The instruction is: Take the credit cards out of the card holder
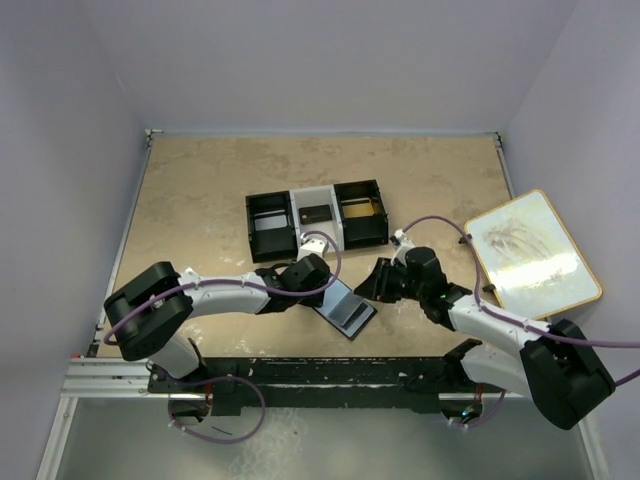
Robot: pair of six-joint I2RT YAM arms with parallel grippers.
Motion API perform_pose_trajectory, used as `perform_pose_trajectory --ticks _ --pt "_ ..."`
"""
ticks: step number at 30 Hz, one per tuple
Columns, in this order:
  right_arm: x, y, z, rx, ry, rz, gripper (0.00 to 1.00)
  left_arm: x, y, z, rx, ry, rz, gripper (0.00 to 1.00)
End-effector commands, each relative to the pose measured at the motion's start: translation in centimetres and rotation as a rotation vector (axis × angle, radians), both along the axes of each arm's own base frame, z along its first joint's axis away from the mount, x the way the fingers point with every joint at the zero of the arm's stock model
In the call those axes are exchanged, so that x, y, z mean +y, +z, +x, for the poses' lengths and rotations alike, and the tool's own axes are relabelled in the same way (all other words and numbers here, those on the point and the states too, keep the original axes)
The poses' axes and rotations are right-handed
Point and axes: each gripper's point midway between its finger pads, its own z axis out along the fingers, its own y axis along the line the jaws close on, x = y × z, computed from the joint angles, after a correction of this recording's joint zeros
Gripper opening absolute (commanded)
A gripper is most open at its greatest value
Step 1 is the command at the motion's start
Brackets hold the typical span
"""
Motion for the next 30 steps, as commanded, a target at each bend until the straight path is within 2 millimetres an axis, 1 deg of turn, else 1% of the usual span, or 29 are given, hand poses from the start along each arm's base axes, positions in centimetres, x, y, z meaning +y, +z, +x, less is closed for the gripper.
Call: perform_pose_trajectory --ticks 1,4,9,12,16,19,22,24,26,28,30 --pt "1.9 2.7 0.3 -0.043 0.026 0.149 0.36 0.1 -1.4 -1.4 0.057 -0.032 0.031 0.42" --pt "2.4 3.2 0.5 -0.044 0.022 0.194 0.36 0.1 -1.3 -1.5 0.057 -0.033 0.024 0.40" --pt "2.9 3.5 0.9 -0.038 0.007 0.228 0.36 0.0 -1.4 -1.8 0.060 -0.035 0.010 0.38" --pt "3.2 3.3 1.4 -0.030 -0.001 0.235 0.36 0.1 -1.1 -1.8 0.052 -0.025 0.000 0.36" --pt "3.6 2.5 1.9 -0.014 -0.007 0.227 0.36 0.6 -0.4 -1.5 0.029 0.009 -0.004 0.36" --pt "4.3 1.8 2.5 0.000 0.001 0.217 0.36 1.7 0.4 -1.1 -0.003 0.061 0.009 0.37" --pt "5.1 1.2 3.1 0.006 0.022 0.198 0.36 3.9 1.5 -0.3 -0.059 0.154 0.044 0.41" --pt "5.4 1.1 3.6 0.001 0.024 0.180 0.35 4.9 2.3 -0.1 -0.091 0.192 0.047 0.42" --pt "5.4 1.2 4.1 -0.009 0.009 0.151 0.34 5.8 3.3 0.1 -0.121 0.229 0.041 0.45" --pt "5.0 1.3 4.5 -0.018 -0.015 0.111 0.35 6.0 4.2 0.2 -0.141 0.238 0.019 0.47" --pt "4.5 1.4 4.6 -0.033 -0.032 0.061 0.36 5.5 5.1 0.1 -0.152 0.208 -0.018 0.50"
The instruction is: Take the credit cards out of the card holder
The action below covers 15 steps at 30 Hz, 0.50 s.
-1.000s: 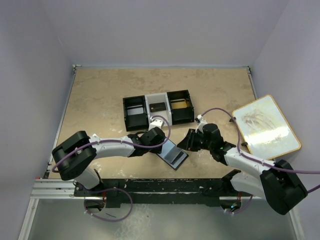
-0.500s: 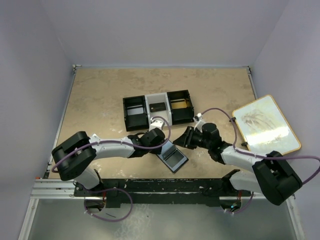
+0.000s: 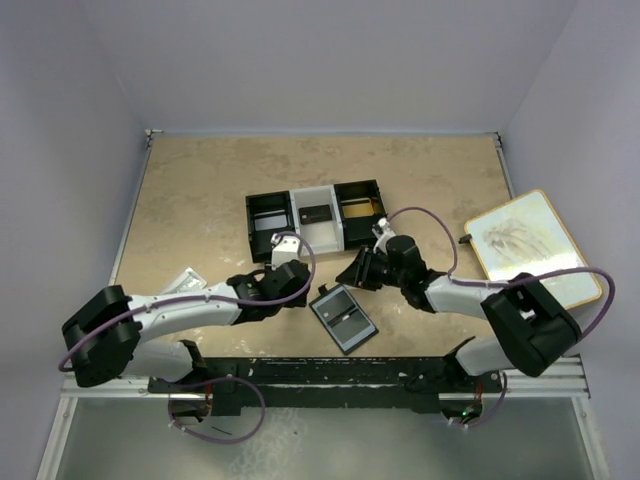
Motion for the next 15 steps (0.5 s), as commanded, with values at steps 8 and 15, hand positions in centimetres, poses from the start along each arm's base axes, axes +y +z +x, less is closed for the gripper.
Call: perform_pose_trajectory --ticks 8,15 --pt "-2.9 2.4 0.4 -0.098 -0.134 -0.136 0.39 -4.7 3.4 -0.2 -0.031 -0.197 -0.148 0.54" --pt "-1.1 3.0 -3.6 -0.082 -0.042 -0.007 0.35 -7.2 1.4 -1.7 0.054 -0.353 -0.125 0.53"
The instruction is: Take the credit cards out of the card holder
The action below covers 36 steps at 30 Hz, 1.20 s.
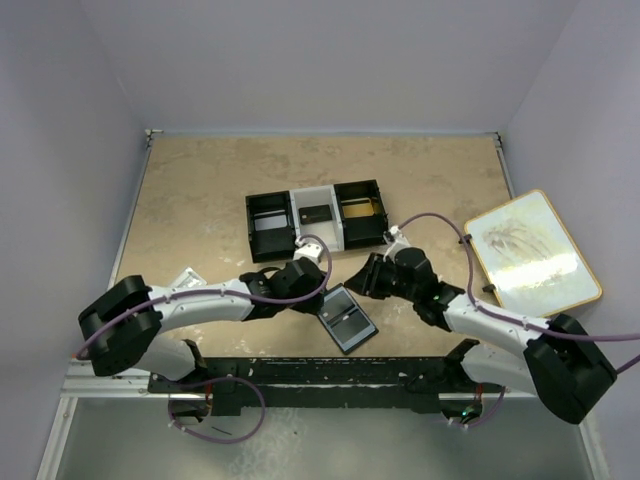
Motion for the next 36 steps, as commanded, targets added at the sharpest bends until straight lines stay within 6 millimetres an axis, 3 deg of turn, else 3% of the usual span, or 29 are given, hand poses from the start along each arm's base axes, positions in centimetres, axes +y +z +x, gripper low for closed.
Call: perform_pose_trajectory --ticks 1,7,14,18,28,36 --pt "1.6 0.1 -2.9 0.019 0.058 0.082 0.36 -3.1 1.3 -0.1 -0.016 -0.125 -0.043 0.53" --pt "2.4 -1.4 -5.1 0.086 0.054 0.186 0.36 -3.0 1.3 1.3 -0.062 -0.126 0.034 0.53" --pt "3.0 -3.2 -4.5 0.126 0.009 0.173 0.34 -3.6 0.7 2.1 -0.076 -0.147 0.079 0.50" --pt "1.8 -5.1 -4.5 0.177 -0.089 0.148 0.33 -3.7 0.2 2.1 -0.067 -0.151 0.082 0.48" --pt "0.4 -5.1 -5.3 0.179 -0.104 0.117 0.36 -3.7 -1.6 1.2 -0.016 -0.163 0.080 0.44" --pt "0.0 -5.8 -4.9 0.212 -0.174 0.140 0.33 -4.7 -2.2 0.1 0.026 -0.204 0.046 0.31"
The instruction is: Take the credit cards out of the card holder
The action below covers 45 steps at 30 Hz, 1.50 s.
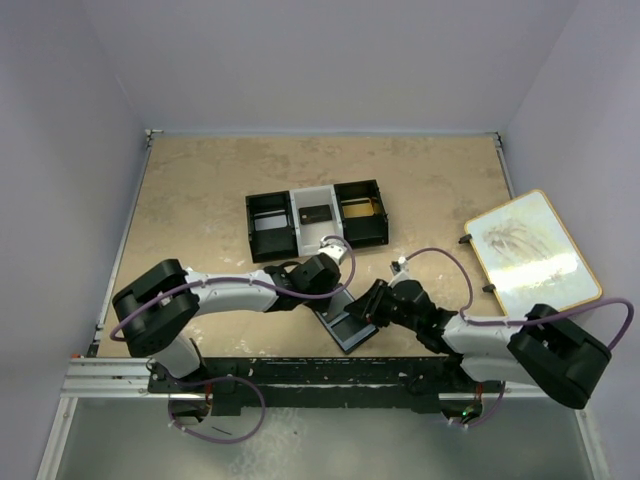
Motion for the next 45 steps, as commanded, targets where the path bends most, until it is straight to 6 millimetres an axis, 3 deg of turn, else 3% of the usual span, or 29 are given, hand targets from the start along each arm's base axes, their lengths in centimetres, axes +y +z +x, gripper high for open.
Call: perform_pose_trajectory --ticks 1,6,16,30,33,35,40,45 --pt "-0.3 -0.4 0.7 0.013 -0.062 -0.007 0.33 -1.3 0.2 -0.6 0.011 -0.040 -0.047 0.30" --pt "-0.4 -0.5 0.8 0.035 -0.088 0.023 0.29 -0.9 -0.7 -1.8 0.045 -0.046 -0.041 0.22" --pt "1.9 0.7 1.5 0.008 0.003 0.067 0.27 -0.2 -1.6 -2.5 0.046 -0.004 -0.031 0.18" --pt "3.5 2.3 2.4 -0.033 0.040 0.137 0.05 0.4 -1.2 -2.5 0.027 0.031 -0.040 0.14" --pt "3.7 2.6 2.6 -0.037 0.035 0.148 0.04 0.3 -1.1 -2.6 0.032 0.031 -0.043 0.14" --pt "3.9 2.6 2.6 -0.047 0.057 0.136 0.13 0.3 -0.9 -2.7 0.034 0.032 -0.050 0.13" --pt "4.4 3.0 2.9 -0.073 0.084 0.135 0.17 0.2 -0.7 -2.7 0.031 0.040 -0.060 0.13" --pt "4.7 3.3 2.8 -0.084 0.103 0.147 0.06 0.2 -0.7 -2.6 0.026 0.048 -0.059 0.12"
